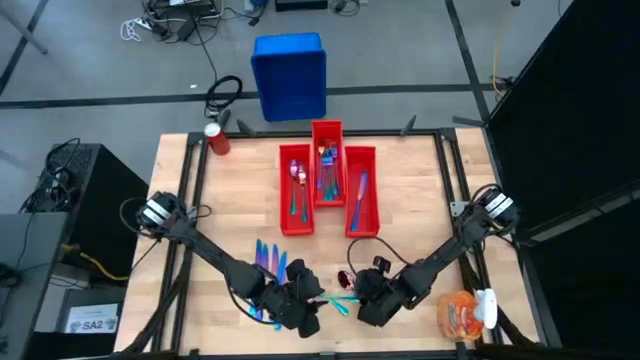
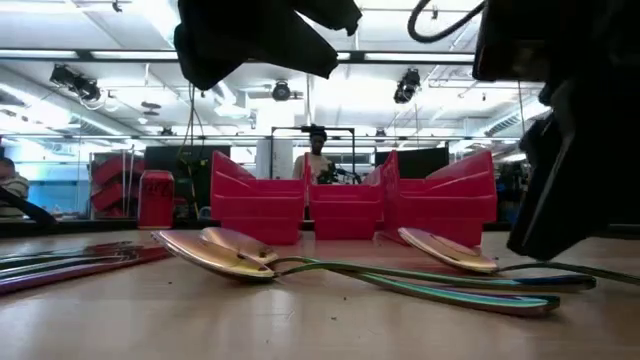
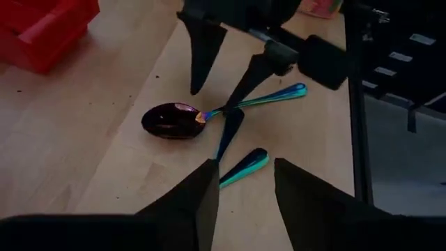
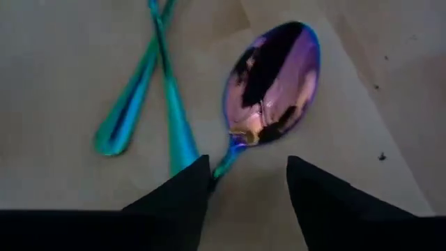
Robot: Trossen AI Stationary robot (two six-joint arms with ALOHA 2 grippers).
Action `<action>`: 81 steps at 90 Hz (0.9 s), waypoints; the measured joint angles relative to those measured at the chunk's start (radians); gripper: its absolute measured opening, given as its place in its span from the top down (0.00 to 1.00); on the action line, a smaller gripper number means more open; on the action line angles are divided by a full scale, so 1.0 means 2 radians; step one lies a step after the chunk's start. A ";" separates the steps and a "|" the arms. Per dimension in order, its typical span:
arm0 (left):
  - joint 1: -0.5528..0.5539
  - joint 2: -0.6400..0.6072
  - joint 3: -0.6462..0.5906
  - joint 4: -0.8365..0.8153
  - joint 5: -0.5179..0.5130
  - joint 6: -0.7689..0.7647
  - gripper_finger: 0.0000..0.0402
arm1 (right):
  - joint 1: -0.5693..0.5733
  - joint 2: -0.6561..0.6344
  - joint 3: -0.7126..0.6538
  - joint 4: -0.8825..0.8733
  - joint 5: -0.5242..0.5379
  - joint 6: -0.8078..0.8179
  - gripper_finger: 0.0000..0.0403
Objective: Sort silverware
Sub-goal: Put the iridescent spoon into the left orange bin
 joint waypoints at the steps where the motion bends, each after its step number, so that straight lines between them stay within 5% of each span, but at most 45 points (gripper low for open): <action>1: 0.000 0.000 0.000 0.000 0.000 0.000 0.70 | -0.001 0.000 -0.001 0.001 0.000 0.000 0.57; 27: 0.000 0.000 0.000 0.000 0.000 0.001 0.70 | -0.011 -0.003 -0.031 0.006 -0.004 0.022 0.65; 59: 0.000 0.000 0.000 0.000 0.003 0.001 0.70 | -0.012 -0.003 -0.036 -0.005 -0.013 0.013 0.97; 81: -0.005 -0.005 0.001 -0.005 -0.001 0.003 0.70 | -0.008 -0.005 -0.016 -0.017 -0.009 -0.003 1.00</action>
